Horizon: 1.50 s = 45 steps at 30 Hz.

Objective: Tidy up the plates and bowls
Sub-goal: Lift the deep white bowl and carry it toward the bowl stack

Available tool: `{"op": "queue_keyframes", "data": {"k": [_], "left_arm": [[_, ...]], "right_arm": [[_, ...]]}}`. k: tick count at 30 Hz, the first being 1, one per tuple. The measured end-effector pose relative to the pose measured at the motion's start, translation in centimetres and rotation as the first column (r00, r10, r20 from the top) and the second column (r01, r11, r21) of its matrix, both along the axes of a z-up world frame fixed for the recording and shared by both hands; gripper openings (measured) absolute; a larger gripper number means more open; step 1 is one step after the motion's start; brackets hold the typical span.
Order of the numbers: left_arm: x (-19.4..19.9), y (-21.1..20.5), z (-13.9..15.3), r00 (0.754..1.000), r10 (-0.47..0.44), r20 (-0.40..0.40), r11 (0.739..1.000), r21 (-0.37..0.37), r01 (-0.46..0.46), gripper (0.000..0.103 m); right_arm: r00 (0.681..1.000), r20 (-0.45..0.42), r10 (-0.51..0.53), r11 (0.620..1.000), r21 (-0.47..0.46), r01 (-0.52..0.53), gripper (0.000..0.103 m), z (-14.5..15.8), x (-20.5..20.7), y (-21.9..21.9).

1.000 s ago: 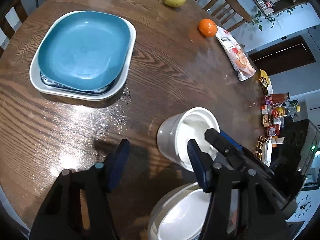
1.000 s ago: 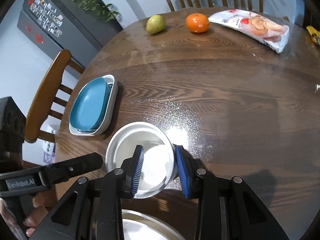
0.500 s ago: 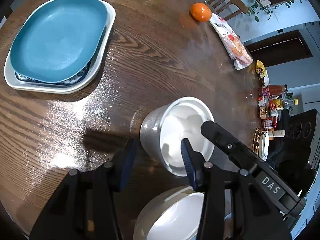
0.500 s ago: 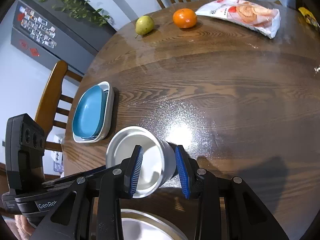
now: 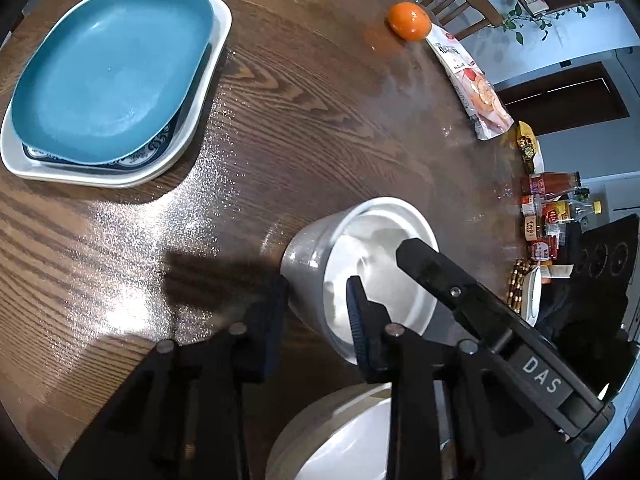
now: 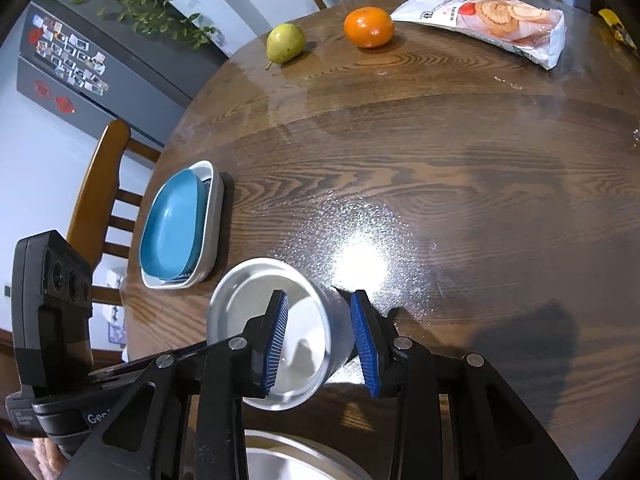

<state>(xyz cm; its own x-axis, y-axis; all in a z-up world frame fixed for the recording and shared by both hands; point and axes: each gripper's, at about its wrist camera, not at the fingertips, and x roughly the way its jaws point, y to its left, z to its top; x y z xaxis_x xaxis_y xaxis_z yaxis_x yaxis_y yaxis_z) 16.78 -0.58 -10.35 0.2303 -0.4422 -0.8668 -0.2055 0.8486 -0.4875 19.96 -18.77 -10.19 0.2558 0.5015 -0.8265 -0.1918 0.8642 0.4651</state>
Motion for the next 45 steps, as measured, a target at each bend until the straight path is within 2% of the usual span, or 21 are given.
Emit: {"op": "queue_keyframes", "data": {"k": [15,22,32,35,38,45], "left_arm": [[0.6,-0.4,-1.5,0.999,0.001,-0.051,1.000,0.018,0.000,0.027],[0.6,-0.5,-1.5,0.999,-0.005,-0.032,1.000,0.026,0.006,0.027],[0.0,-0.8,-1.1,0.999,-0.021,-0.044,0.995,0.101,0.026,0.028],[-0.3,-1.2,-0.9,0.999,-0.038,-0.033,0.992,0.122,0.041,0.028],[-0.2,-1.0,-1.1,0.998,-0.034,-0.047,0.994,0.103,0.039,0.028],[-0.7,-0.9,0.1,0.999,-0.036,-0.005,0.990,0.139,0.036,0.028]], "right_arm": [[0.999,-0.035,0.004,1.000,0.031,-0.003,0.035,-1.3,0.4,-0.1],[0.999,-0.042,-0.001,0.998,0.066,0.004,0.035,-1.8,0.3,-0.4],[1.000,-0.023,-0.010,0.996,0.093,0.012,0.030,-1.1,-0.3,0.0],[1.000,0.011,0.005,0.998,0.057,-0.006,0.030,-0.3,-0.6,1.0],[1.000,0.031,0.007,1.000,0.025,-0.007,0.030,0.0,-0.4,1.4],[1.000,0.012,-0.005,0.998,0.058,0.004,0.031,-0.3,-0.5,1.1]]}}
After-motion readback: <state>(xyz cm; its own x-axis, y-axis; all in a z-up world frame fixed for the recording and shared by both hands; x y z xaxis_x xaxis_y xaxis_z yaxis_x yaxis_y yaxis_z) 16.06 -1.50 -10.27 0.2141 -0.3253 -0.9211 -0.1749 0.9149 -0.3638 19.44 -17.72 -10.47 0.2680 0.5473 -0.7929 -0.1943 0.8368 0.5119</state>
